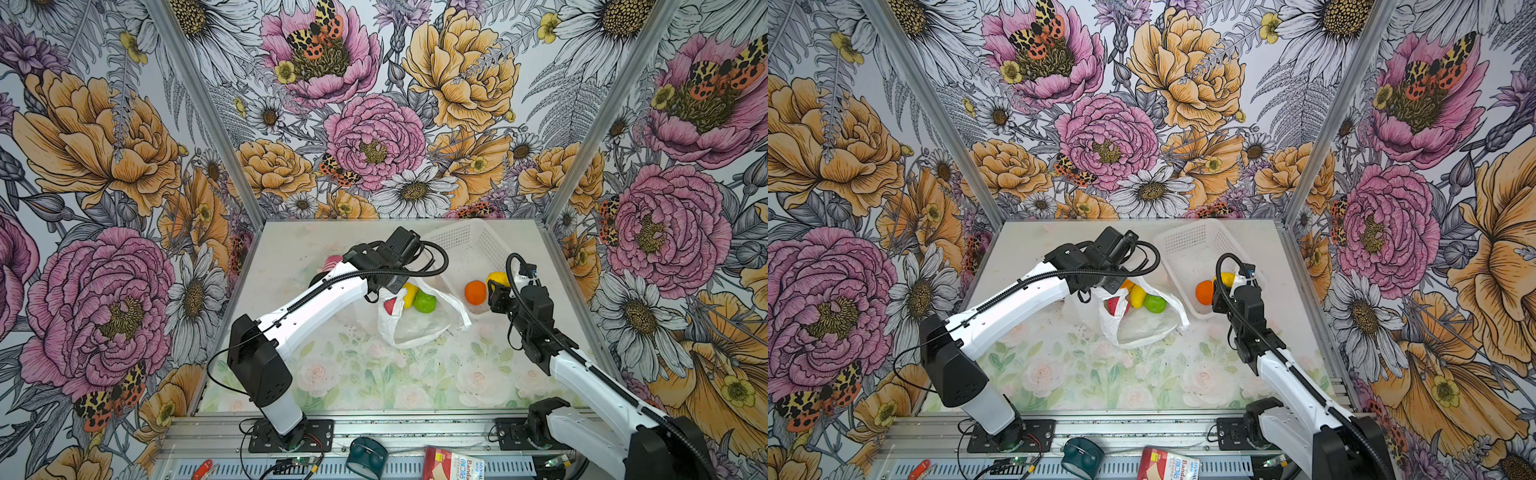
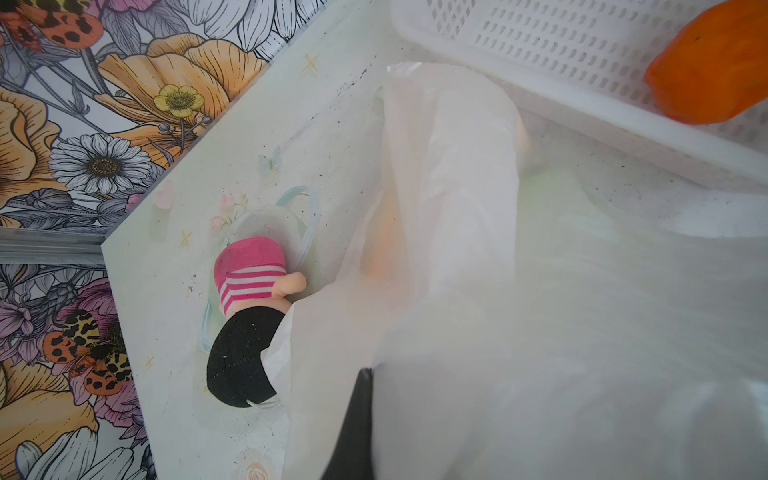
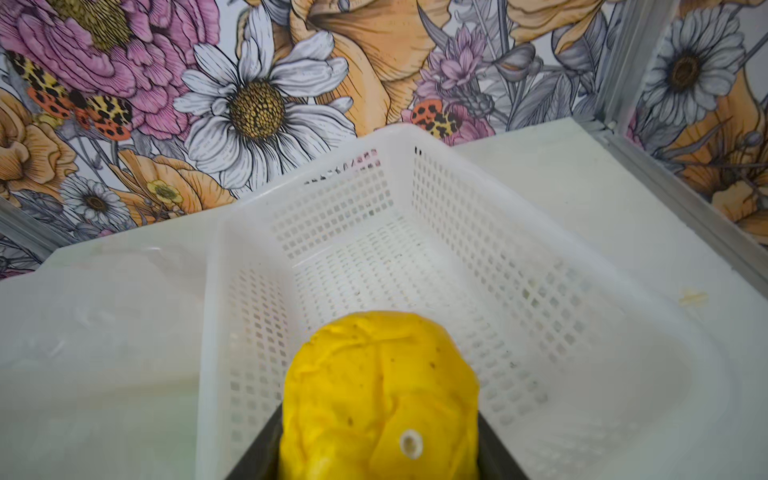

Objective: Untie the knot of the plastic bag and take out the fruit
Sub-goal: 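Carry the yellow fruit with the right gripper over the basket, then open the right gripper to drop the yellow fruit into the basket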

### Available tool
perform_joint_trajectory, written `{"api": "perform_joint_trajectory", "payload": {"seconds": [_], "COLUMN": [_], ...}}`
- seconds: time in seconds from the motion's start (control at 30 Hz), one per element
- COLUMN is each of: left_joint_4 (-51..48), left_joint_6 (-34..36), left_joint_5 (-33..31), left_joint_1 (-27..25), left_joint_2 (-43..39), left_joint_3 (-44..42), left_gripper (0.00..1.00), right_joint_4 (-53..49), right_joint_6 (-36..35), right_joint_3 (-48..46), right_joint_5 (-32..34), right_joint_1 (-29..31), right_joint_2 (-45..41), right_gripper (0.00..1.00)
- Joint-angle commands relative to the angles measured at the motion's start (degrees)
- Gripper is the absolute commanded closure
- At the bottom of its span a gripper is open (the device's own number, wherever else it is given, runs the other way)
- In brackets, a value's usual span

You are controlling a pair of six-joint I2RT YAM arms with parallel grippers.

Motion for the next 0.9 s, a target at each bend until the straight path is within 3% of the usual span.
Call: {"api": "perform_joint_trajectory", "payload": {"seconds": [0.0, 0.33, 0.43, 0.63, 0.73, 0.87], "left_joint_4": [-0.3, -0.3, -0.3, -0.4, -0.3, -0.4], "left_joint_6": [0.8, 0.9, 0.8, 0.9, 0.9, 0.9], "left_joint_5": [-1.1, -1.2, -1.0, -1.0, -1.0, -0.9], "left_joint_1": [-0.4, -0.3, -0.3, -0.3, -0.3, -0.3], "left_joint_2": [0.5, 0.5, 0.5, 0.4, 0.3, 0.3], "left_joint_3": [-0.5, -0.5, -0.5, -0.5, -0.5, -0.5], "left_gripper": [1.00, 1.00, 1.00, 1.00, 1.00, 1.00], "right_joint_4": [-1.7, -4.6, -6.3, -7.2, -6.6, -3.9], "right_joint_6": [1.7, 0.8, 0.9, 1.1, 1.3, 1.1], "right_joint_3": [5.1, 11.8, 13.5, 14.5, 13.8, 10.8], "right_joint_5": [-3.9, -4.5, -4.4, -4.2, -3.6, -4.2], "right_joint_1": [-0.5, -0.5, -0.5, -0.5, -0.5, -0.5], "right_joint_2": [6.5, 19.0, 21.0, 22.2, 21.2, 17.9], "right_gripper": [1.00, 1.00, 0.95, 0.71, 0.47, 0.24]}}
